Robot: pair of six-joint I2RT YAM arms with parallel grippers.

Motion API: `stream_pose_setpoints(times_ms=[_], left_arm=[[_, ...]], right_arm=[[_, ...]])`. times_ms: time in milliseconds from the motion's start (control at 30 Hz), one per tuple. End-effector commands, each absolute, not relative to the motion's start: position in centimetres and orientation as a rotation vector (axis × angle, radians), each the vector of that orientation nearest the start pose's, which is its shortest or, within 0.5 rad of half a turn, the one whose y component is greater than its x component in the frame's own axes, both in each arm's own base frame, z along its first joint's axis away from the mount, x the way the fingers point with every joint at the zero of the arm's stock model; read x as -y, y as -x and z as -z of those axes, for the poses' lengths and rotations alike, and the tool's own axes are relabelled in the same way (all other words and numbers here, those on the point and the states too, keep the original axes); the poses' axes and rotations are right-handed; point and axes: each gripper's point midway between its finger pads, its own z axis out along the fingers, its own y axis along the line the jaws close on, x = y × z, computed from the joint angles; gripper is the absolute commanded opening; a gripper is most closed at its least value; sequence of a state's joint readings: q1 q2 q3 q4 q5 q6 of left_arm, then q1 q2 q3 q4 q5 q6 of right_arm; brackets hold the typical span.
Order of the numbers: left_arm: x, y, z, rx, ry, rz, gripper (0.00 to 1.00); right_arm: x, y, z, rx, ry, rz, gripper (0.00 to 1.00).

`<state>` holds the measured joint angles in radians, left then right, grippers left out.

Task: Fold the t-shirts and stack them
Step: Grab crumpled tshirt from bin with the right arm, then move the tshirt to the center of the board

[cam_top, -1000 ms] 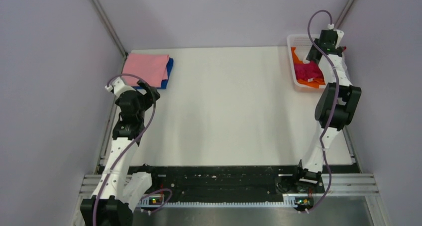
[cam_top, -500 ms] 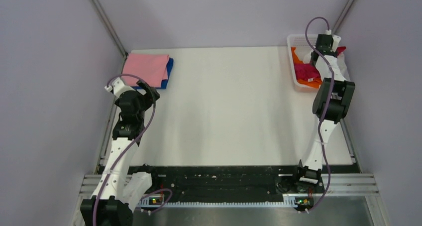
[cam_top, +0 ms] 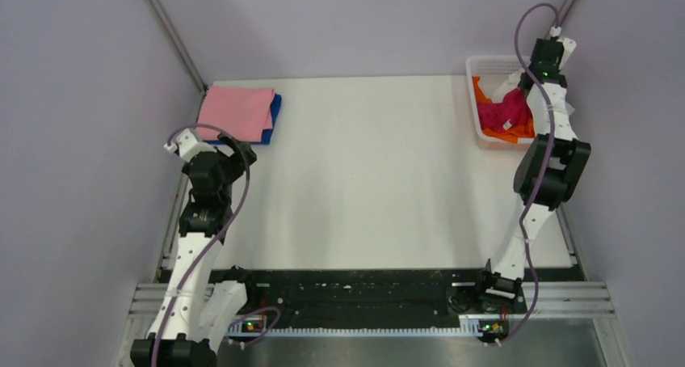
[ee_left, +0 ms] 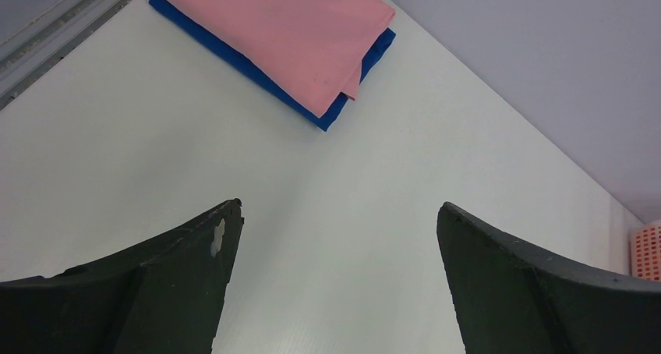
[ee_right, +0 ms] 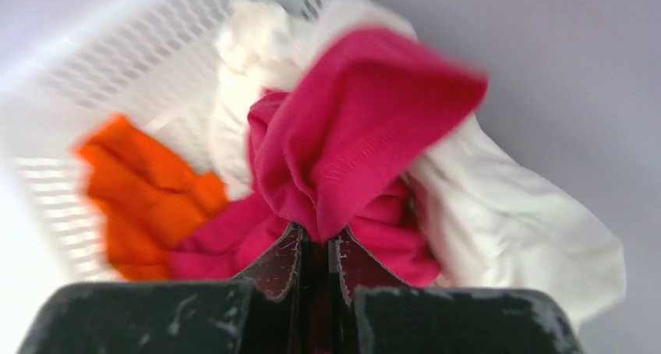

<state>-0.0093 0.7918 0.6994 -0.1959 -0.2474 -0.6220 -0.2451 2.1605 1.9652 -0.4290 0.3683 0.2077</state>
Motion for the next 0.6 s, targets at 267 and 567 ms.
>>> stream_pose_setpoints(times_ms=[267,567], left_arm=[[-2.0,-29.6,-26.8,-1.619,0.682,0.213,0.99],[-1.3,-29.1,-27.5,-1.607,0.655,0.26,0.99]], right_arm=[[14.9,-51.5,-53.0,-1.273,-0.517,0.067,0.0],[5.7,-45.6,-63.9,-1.048,-0.238,-0.377,0.0]])
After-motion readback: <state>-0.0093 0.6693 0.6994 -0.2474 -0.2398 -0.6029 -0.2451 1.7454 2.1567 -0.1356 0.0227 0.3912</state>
